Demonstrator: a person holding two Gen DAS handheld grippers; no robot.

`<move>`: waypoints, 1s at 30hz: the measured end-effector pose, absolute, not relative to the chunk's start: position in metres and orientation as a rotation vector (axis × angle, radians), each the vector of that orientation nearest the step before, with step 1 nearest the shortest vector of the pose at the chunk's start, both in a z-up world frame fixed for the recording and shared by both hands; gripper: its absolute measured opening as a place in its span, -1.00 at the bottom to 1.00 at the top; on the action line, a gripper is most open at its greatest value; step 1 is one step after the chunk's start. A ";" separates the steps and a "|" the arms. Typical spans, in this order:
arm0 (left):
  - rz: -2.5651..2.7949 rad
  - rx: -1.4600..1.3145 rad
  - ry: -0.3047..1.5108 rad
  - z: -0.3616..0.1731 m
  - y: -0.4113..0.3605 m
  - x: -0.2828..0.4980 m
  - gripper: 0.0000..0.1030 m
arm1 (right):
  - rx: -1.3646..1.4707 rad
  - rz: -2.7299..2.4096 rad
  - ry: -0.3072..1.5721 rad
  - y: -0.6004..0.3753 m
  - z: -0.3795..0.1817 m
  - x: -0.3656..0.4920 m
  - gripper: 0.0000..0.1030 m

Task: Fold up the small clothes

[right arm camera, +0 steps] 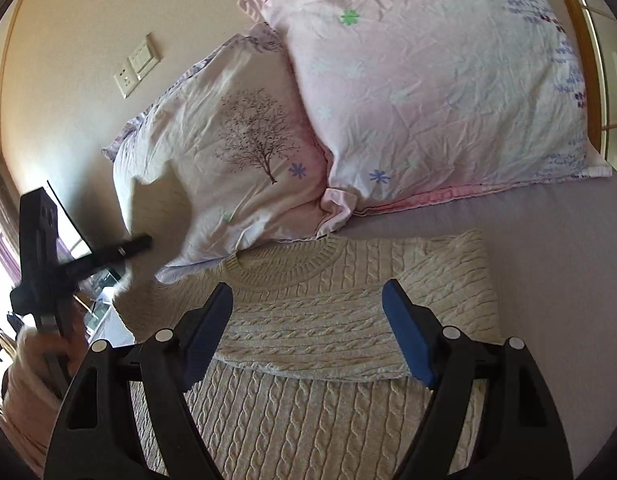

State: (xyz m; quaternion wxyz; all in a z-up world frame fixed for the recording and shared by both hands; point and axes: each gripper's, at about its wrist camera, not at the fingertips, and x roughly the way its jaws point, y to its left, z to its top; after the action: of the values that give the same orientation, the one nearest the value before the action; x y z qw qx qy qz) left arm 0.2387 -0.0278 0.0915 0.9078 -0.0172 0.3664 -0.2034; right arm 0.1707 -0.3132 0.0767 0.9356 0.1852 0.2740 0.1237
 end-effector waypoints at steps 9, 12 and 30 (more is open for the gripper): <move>-0.400 -0.041 0.857 0.041 0.008 0.183 -0.22 | 0.521 0.247 0.736 -0.349 0.046 0.201 0.08; -0.317 -0.044 0.868 0.039 0.042 0.164 -0.02 | 0.591 0.204 0.826 -0.349 0.027 0.235 -0.09; -0.173 -0.142 0.854 0.035 0.131 0.104 0.27 | 0.663 0.011 0.774 -0.375 0.019 0.217 -0.81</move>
State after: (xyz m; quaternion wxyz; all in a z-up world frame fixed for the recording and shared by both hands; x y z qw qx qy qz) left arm 0.1041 0.1309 0.0352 0.9041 -0.0689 0.4134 -0.0839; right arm 0.2170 -0.3747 0.0192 0.8730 0.3172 0.3704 0.0055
